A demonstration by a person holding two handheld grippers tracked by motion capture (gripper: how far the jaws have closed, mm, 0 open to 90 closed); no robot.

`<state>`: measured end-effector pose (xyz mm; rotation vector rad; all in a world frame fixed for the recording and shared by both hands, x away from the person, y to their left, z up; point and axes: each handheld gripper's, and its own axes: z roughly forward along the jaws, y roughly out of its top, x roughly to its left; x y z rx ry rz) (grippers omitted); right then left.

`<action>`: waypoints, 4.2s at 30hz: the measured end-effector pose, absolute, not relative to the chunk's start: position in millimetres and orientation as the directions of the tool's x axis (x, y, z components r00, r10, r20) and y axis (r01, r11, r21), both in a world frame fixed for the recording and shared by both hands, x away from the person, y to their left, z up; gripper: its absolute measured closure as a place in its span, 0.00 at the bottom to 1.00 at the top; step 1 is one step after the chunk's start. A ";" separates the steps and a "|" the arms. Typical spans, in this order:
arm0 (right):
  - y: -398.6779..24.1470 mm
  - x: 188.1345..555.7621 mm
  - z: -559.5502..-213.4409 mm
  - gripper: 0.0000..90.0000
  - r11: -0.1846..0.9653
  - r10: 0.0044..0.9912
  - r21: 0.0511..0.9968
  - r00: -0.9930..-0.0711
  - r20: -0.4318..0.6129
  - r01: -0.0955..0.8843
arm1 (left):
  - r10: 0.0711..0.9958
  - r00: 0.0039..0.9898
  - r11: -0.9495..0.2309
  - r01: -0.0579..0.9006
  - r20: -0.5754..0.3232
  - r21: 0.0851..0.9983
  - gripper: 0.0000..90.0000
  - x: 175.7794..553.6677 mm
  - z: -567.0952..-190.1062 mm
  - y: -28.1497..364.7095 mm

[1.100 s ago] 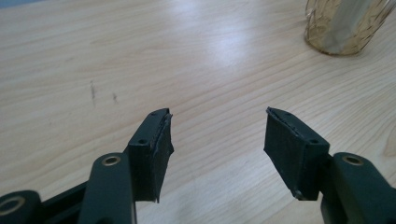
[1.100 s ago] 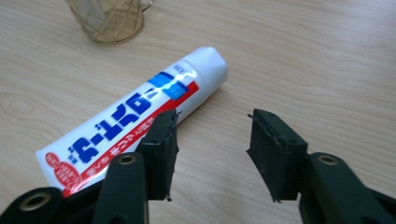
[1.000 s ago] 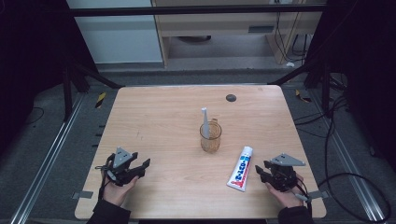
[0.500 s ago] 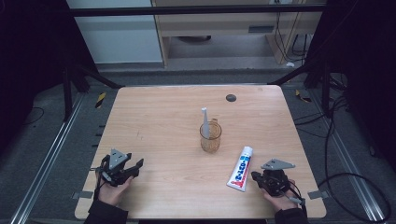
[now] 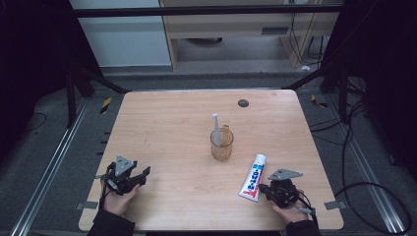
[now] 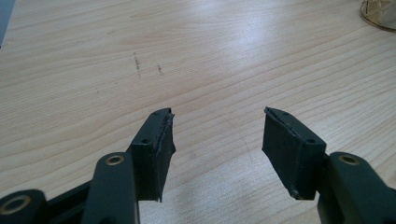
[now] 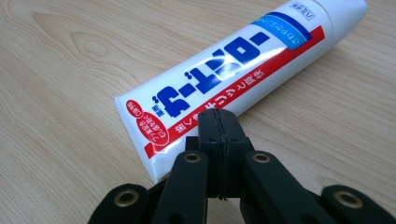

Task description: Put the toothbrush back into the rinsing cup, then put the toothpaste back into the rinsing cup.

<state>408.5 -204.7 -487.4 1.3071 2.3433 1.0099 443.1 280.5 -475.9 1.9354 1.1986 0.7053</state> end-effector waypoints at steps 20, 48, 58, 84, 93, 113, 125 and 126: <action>-176.9 413.4 -490.5 1.00 0.379 0.774 0.695 -0.621 0.123 0.611 | 0.914 0.399 -0.288 0.508 0.074 0.812 0.47 445.0 -476.3 282.0; -219.0 476.6 -461.2 1.00 0.204 0.899 0.815 -0.433 0.063 0.542 | 0.916 0.389 -0.301 0.514 0.094 0.803 0.45 447.7 -476.4 278.0; -215.2 498.1 -475.1 1.00 0.243 0.908 0.772 -0.418 0.033 0.588 | 0.916 0.389 -0.304 0.512 0.099 0.803 0.46 447.9 -476.5 278.0; -232.7 465.6 -471.6 1.00 0.299 0.899 0.728 -0.438 0.003 0.618 | 0.915 0.390 -0.306 0.505 0.103 0.807 0.45 446.6 -475.1 278.4; -235.7 446.7 -470.6 1.00 0.308 0.890 0.719 -0.455 0.014 0.623 | 0.915 0.390 -0.307 0.505 0.104 0.807 0.45 446.4 -475.1 278.4; -230.3 410.4 -471.2 1.00 0.323 0.865 0.712 -0.500 0.046 0.624 | 0.913 0.393 -0.311 0.507 0.105 0.804 0.45 446.7 -475.1 277.4; -232.6 410.6 -462.0 0.98 0.312 0.878 0.723 -0.478 0.028 0.616 | 0.914 0.392 -0.312 0.512 0.106 0.800 0.45 447.9 -476.0 277.2; -233.0 411.5 -461.1 0.97 0.318 0.878 0.726 -0.478 0.017 0.610 | 0.913 0.393 -0.314 0.512 0.107 0.800 0.45 447.9 -475.9 277.0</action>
